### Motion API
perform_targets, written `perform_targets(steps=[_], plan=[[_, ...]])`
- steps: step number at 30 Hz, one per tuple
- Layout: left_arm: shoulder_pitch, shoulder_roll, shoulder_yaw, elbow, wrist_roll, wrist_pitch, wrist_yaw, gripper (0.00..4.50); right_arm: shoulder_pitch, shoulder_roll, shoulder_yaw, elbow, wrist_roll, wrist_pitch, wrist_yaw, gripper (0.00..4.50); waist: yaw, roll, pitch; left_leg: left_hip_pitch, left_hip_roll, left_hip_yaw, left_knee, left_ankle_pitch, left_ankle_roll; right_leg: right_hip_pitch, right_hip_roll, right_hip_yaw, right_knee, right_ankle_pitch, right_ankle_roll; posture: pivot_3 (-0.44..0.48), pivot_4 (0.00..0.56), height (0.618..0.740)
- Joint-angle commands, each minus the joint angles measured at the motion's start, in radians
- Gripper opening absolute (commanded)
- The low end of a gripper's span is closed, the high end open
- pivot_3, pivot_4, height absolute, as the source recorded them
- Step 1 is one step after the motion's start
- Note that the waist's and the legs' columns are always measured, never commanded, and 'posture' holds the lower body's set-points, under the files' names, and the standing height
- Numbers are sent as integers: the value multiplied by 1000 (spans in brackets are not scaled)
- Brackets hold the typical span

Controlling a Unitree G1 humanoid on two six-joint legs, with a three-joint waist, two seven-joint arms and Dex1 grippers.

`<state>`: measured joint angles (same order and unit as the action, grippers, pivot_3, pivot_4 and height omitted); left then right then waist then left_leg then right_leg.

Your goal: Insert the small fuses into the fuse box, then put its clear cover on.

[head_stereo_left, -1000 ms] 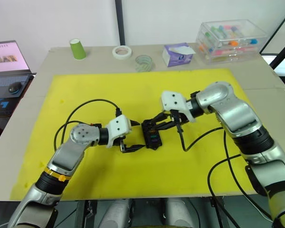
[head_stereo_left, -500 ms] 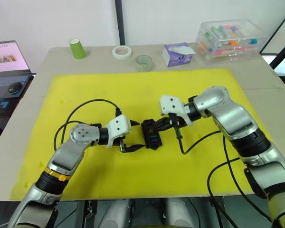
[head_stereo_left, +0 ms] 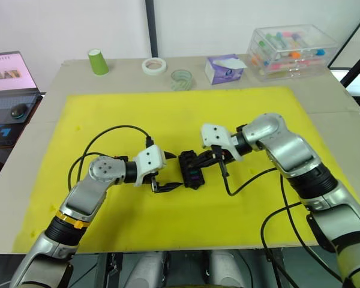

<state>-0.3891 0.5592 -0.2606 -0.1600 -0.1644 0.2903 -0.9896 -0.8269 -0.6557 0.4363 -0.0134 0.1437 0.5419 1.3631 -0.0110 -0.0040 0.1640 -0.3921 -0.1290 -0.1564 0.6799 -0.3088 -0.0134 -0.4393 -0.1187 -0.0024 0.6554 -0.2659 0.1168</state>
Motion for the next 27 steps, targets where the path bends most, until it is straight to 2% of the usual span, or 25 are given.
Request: perform_targets(steps=[1,13,19,24,27], plan=[[-8,2,10,-23,0,-19,2,4500,18,-8,19,3,-20,-9,9,13,0,0,0,0,0,0,0,0,0,0,0,0,0,0,0,0,150,740],[-4,1,12,-24,-1,-18,4,4500,37,-20,56,76,-98,-95,-6,13,1,-1,-1,1,0,0,0,0,0,2,0,0,0,0,0,0,150,740],[-3,-2,44,-50,-46,9,2,4500,5,2,-14,21,-16,-24,7,13,1,-1,-1,1,0,-1,1,0,0,3,0,-1,0,0,0,0,150,740],[-10,34,126,-138,-157,114,-13,4500,-54,-11,-99,-44,74,73,17,13,-1,0,-1,0,0,-1,1,0,0,1,0,-1,0,0,0,0,150,740],[12,109,240,-212,-254,212,-24,4500,-74,-52,-145,-58,93,78,22,13,-1,-1,-1,0,0,-1,0,0,0,0,0,0,0,0,0,0,150,740]])
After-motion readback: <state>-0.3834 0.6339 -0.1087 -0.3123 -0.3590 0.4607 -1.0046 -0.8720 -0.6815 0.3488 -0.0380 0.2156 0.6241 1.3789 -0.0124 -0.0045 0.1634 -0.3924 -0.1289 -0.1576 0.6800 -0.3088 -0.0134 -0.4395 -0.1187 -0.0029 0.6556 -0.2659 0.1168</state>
